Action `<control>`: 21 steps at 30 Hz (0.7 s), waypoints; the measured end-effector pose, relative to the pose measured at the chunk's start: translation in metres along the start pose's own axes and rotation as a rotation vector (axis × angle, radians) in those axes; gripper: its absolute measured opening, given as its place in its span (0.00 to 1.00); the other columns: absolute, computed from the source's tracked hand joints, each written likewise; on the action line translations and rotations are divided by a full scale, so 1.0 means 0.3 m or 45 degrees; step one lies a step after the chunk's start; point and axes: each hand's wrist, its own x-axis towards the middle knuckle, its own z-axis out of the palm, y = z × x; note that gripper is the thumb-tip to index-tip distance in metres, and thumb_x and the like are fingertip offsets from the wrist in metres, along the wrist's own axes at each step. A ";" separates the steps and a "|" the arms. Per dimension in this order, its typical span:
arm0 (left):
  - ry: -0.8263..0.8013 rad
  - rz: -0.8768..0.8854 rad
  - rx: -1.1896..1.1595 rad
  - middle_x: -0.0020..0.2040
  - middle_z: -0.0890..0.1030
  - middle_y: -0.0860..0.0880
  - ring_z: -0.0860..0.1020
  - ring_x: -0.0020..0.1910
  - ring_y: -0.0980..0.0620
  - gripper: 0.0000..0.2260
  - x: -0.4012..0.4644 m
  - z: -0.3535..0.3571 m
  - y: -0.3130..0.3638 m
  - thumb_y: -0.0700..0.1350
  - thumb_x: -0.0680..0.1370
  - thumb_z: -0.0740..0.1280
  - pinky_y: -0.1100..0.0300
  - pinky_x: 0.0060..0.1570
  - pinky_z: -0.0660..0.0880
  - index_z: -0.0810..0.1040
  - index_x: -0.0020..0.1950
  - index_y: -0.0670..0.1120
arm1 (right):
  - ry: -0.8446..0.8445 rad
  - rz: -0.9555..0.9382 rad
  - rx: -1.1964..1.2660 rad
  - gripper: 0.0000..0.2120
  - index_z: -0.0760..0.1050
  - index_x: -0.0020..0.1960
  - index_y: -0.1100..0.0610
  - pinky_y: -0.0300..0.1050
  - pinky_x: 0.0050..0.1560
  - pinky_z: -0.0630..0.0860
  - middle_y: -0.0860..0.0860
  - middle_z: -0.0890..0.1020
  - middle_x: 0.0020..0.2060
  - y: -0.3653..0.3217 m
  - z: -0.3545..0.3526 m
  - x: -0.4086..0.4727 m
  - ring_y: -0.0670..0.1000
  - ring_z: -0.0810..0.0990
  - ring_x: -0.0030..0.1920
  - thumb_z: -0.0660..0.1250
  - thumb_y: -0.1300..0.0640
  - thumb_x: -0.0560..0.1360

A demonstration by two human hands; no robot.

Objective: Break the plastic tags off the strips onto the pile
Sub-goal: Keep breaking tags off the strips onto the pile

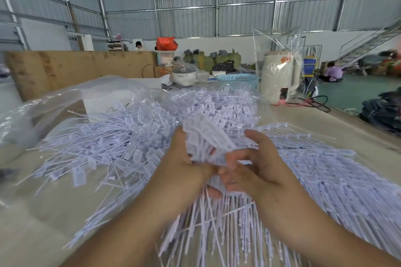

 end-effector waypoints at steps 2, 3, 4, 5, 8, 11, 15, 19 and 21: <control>0.142 0.011 -0.004 0.48 0.84 0.53 0.85 0.41 0.50 0.29 0.031 -0.060 -0.004 0.29 0.69 0.73 0.55 0.30 0.79 0.71 0.58 0.57 | -0.072 -0.049 -0.328 0.21 0.61 0.60 0.30 0.38 0.44 0.78 0.36 0.76 0.49 -0.008 -0.019 -0.011 0.44 0.80 0.44 0.67 0.44 0.74; 0.218 -0.019 -0.010 0.47 0.84 0.50 0.85 0.38 0.49 0.28 0.040 -0.096 0.003 0.28 0.70 0.72 0.56 0.29 0.79 0.71 0.58 0.57 | -0.116 -0.076 -0.508 0.17 0.64 0.59 0.31 0.35 0.44 0.76 0.35 0.76 0.49 -0.009 -0.030 -0.015 0.42 0.79 0.44 0.66 0.47 0.76; 0.285 -0.042 -0.009 0.46 0.84 0.46 0.84 0.35 0.49 0.26 0.051 -0.126 0.009 0.29 0.71 0.71 0.57 0.28 0.78 0.70 0.58 0.55 | -0.157 -0.106 -0.704 0.14 0.66 0.60 0.34 0.32 0.47 0.74 0.35 0.76 0.49 -0.011 -0.040 -0.017 0.40 0.78 0.47 0.64 0.47 0.78; 0.326 -0.068 0.054 0.45 0.83 0.45 0.83 0.31 0.50 0.25 0.059 -0.155 0.007 0.31 0.73 0.71 0.57 0.26 0.77 0.70 0.60 0.55 | -0.206 -0.127 -0.887 0.12 0.69 0.61 0.37 0.30 0.50 0.71 0.34 0.75 0.51 -0.014 -0.045 -0.017 0.36 0.75 0.50 0.63 0.48 0.79; 0.350 -0.183 0.726 0.44 0.79 0.55 0.78 0.26 0.58 0.31 0.077 -0.217 -0.023 0.44 0.74 0.72 0.62 0.26 0.73 0.61 0.71 0.59 | -0.396 -0.149 -1.147 0.12 0.73 0.63 0.44 0.25 0.50 0.66 0.36 0.72 0.56 -0.010 -0.050 -0.011 0.33 0.70 0.53 0.61 0.48 0.80; 0.235 -0.284 1.089 0.47 0.76 0.54 0.77 0.23 0.57 0.44 0.075 -0.226 -0.049 0.50 0.74 0.70 0.64 0.22 0.71 0.41 0.78 0.63 | -0.501 -0.216 -1.279 0.09 0.76 0.59 0.46 0.25 0.50 0.65 0.37 0.71 0.51 -0.004 -0.051 -0.010 0.36 0.65 0.53 0.62 0.49 0.80; 0.205 -0.250 1.458 0.72 0.66 0.49 0.72 0.65 0.45 0.43 0.084 -0.212 -0.100 0.59 0.75 0.67 0.50 0.58 0.73 0.39 0.78 0.58 | -0.526 -0.277 -1.451 0.07 0.78 0.49 0.48 0.34 0.49 0.65 0.39 0.70 0.43 0.008 -0.051 -0.010 0.39 0.65 0.49 0.61 0.50 0.80; 0.152 -0.092 1.520 0.78 0.55 0.52 0.57 0.75 0.45 0.33 0.079 -0.199 -0.108 0.63 0.76 0.62 0.48 0.71 0.60 0.56 0.78 0.55 | -0.476 -0.309 -1.487 0.09 0.75 0.44 0.47 0.36 0.50 0.65 0.40 0.72 0.42 -0.002 -0.054 -0.005 0.41 0.68 0.48 0.59 0.55 0.80; 0.061 -0.060 1.520 0.77 0.57 0.53 0.57 0.74 0.47 0.30 0.079 -0.191 -0.112 0.63 0.77 0.62 0.48 0.72 0.60 0.60 0.77 0.55 | -0.423 -0.328 -1.484 0.11 0.70 0.41 0.45 0.36 0.49 0.65 0.39 0.71 0.40 -0.012 -0.061 -0.004 0.40 0.68 0.47 0.60 0.56 0.80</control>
